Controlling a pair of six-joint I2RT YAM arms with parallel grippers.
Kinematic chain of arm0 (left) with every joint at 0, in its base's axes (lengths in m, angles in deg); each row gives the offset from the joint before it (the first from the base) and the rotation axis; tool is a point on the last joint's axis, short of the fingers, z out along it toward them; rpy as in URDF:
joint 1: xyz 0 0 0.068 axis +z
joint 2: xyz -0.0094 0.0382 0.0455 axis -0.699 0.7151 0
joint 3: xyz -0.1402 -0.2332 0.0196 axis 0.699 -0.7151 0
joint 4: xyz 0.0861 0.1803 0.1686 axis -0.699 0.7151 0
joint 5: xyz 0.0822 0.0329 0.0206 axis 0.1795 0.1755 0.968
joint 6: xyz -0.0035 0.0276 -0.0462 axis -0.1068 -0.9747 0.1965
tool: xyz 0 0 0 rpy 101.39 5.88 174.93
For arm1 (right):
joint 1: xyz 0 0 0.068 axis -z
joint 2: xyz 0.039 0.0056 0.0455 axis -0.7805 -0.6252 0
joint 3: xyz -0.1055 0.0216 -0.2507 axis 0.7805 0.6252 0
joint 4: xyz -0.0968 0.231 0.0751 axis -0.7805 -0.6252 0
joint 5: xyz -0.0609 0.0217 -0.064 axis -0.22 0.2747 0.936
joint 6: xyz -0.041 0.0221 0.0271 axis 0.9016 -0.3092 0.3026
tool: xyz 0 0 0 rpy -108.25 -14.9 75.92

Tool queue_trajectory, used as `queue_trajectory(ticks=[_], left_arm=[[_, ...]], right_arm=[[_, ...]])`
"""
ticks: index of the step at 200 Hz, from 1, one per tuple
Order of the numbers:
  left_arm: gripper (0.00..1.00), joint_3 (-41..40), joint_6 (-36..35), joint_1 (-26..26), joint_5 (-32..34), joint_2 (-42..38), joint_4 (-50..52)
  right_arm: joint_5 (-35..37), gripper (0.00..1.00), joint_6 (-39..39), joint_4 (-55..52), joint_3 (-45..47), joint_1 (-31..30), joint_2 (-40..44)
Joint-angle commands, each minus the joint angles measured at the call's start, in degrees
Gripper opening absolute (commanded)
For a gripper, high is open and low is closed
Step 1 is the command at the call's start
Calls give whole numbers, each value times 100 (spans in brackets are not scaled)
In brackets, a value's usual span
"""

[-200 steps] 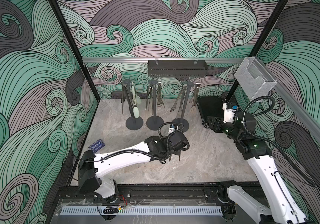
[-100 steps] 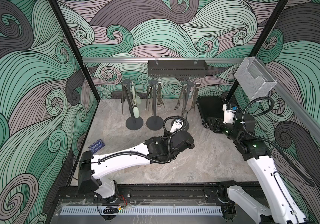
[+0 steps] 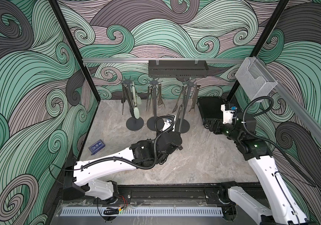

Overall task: Hang food tongs on kitchen utensil racks
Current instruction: Pick up the food tongs from the center of the board.

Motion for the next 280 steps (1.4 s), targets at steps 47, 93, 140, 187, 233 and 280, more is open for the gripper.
queue_trajectory(ticks=[47,93,140,187,233,280], left_arm=[[0,-539,-782,-13,-35,-606,-1096],[0,-880,-1254,-15,-262,-1103,-1838],[0,-1012,-1577,-6,-751,-1592,-2384],[0,-812,-1630,-6,-1018,-1664,-2518],[0,-783,-1701,-2,-1035,-1790,-2655],[0,-840,-1731,-5,-1024,-1864,-2725]], right_arm=[[-2205,64,-405,132,-576,-27,-130],[-4150,63,-2169,2428,-154,-96,-256],[-4615,63,-3395,4136,-122,-477,-620],[-4451,59,-3287,4287,-574,-1386,-962],[-4252,57,-3285,4470,-684,-1789,-1029],[-4181,53,-3330,4563,-804,-2064,-1132]])
